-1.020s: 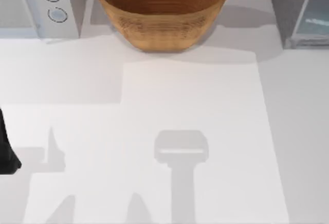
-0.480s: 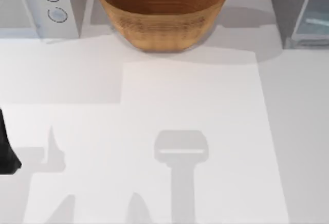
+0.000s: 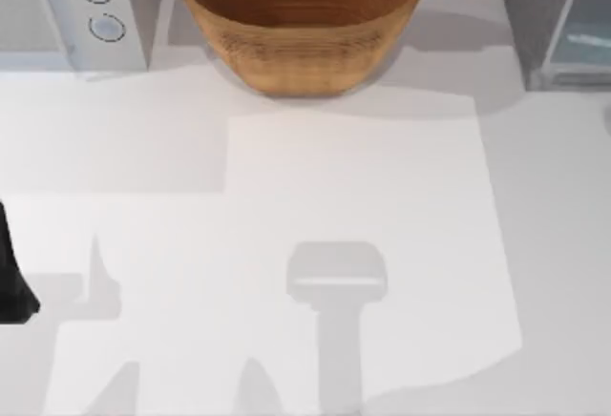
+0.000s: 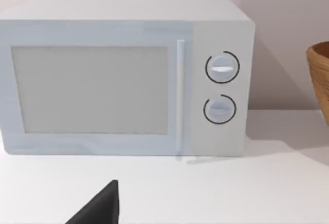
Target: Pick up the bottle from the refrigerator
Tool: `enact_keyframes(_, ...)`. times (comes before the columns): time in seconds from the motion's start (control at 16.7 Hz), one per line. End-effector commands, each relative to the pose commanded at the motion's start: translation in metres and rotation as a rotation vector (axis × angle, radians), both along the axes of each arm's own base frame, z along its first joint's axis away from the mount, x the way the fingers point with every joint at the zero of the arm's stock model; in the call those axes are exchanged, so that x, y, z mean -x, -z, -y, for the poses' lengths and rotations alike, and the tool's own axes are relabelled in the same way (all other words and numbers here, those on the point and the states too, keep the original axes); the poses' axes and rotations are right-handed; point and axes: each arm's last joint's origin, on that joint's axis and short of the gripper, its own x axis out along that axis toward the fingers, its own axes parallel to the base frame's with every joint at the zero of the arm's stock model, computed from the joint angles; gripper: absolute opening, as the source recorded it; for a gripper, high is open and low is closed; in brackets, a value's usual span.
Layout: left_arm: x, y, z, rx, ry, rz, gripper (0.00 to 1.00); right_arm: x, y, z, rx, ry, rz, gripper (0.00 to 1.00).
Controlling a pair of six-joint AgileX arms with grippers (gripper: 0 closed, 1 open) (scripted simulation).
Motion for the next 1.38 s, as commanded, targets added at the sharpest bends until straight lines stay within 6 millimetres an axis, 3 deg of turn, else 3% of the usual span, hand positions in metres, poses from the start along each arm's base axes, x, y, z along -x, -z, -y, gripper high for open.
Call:
enact_keyframes(0.24,0.0,0.0,0.0,0.0,0.0,0.0,1.0,-0.032,0.002,-0.014,-0.007,0.0,-0.019,1.0)
enact_keyframes(0.66,0.0,0.0,0.0,0.0,0.0,0.0,1.0,-0.041,0.004,-0.014,-0.008,0.0,-0.026,1.0)
enact_keyframes(1.02,0.0,0.0,0.0,0.0,0.0,0.0,1.0,-0.089,0.002,-0.014,-0.006,0.0,-0.016,1.0)
enact_keyframes(1.32,0.0,0.0,0.0,0.0,0.0,0.0,1.0,-0.093,0.002,-0.015,-0.007,0.0,-0.02,1.0)
enact_keyframes(1.38,0.0,0.0,0.0,0.0,0.0,0.0,1.0,-0.093,0.002,-0.015,-0.007,0.0,-0.02,0.92)
